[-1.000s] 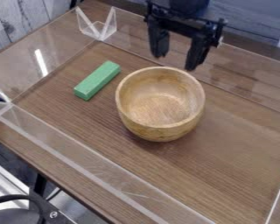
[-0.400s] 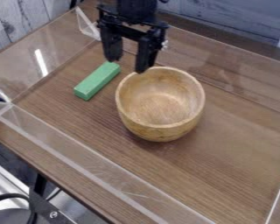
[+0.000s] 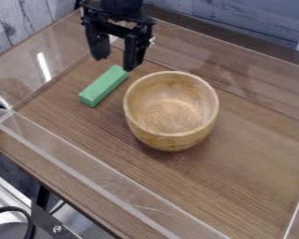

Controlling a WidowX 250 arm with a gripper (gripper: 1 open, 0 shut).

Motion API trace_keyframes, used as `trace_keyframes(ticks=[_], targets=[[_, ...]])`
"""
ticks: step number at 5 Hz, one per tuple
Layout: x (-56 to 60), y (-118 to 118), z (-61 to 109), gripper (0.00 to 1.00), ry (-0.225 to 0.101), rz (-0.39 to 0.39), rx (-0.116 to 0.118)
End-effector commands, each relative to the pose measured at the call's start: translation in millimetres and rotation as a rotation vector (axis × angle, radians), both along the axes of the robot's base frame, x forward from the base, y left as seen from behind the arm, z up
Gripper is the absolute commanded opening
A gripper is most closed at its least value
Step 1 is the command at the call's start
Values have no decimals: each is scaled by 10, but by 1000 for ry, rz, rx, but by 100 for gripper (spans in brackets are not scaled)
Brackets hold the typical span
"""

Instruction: Put the green block in the brown bowl

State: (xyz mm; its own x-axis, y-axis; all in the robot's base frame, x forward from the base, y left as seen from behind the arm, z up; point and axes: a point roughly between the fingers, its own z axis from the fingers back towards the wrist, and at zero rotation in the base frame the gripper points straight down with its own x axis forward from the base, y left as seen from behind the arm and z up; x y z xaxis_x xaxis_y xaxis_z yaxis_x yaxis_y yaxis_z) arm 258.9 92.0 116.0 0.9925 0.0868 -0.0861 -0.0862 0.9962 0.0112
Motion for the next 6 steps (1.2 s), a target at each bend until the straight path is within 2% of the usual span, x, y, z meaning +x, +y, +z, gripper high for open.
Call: trace_keyframes(ticks=[1,4,6], targets=[[45,146,27,100,-32,12,25],[29,511,-255,100,-37,57,53],[58,638,-477,100,-37,52,50]])
